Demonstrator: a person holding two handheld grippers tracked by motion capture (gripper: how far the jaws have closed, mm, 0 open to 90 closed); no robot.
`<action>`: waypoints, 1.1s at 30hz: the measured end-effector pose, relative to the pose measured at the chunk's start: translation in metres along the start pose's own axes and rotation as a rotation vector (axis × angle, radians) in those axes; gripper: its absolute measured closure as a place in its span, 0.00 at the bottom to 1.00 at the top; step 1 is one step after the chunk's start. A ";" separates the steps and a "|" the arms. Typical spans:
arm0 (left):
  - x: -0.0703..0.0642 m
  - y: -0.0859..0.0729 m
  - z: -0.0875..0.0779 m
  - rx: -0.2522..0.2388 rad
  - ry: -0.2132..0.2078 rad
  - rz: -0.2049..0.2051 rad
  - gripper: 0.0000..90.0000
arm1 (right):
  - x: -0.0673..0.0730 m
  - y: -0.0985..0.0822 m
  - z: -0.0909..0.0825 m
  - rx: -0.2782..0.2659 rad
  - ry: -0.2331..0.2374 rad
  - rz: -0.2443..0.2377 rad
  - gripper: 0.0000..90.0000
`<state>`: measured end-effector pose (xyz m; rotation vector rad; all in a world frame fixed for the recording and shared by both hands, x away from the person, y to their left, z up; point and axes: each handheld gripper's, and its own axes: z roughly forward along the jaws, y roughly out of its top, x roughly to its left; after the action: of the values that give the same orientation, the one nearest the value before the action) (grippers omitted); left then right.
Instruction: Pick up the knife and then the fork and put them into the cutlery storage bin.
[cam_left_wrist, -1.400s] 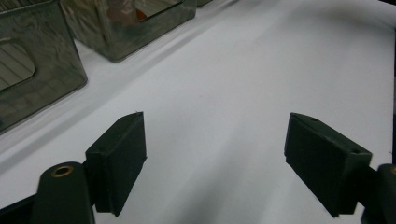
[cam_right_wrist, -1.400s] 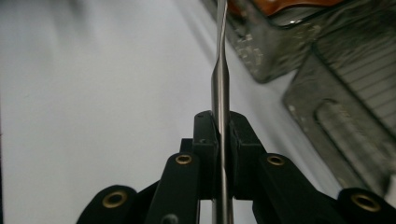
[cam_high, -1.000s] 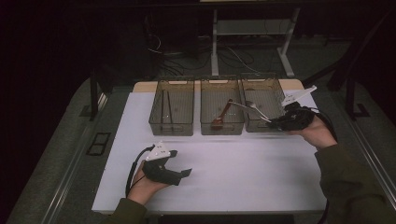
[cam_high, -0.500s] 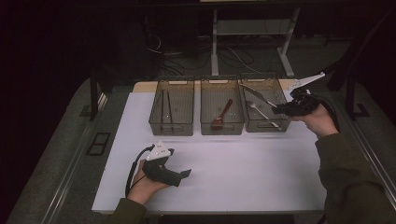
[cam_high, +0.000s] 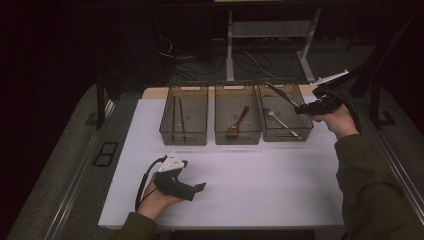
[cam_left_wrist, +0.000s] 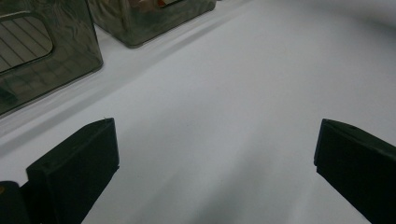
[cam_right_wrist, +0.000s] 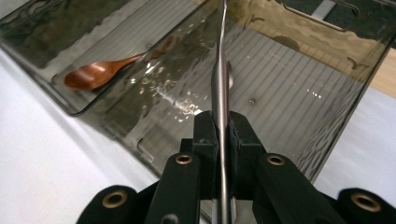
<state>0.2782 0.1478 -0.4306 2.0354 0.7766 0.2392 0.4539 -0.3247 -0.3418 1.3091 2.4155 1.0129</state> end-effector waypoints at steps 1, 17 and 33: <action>0.000 0.000 0.000 -0.001 -0.001 0.002 0.00 | -0.002 0.000 0.002 0.002 -0.010 0.011 0.92; -0.003 0.000 0.003 -0.001 -0.030 0.014 0.00 | -0.013 0.000 0.037 0.105 -0.096 0.073 0.92; -0.004 0.000 0.003 0.011 -0.035 0.032 0.00 | -0.012 -0.002 0.062 0.217 -0.134 0.066 0.91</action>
<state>0.2763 0.1433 -0.4312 2.0587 0.7257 0.2174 0.4895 -0.3063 -0.3912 1.4832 2.4481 0.6669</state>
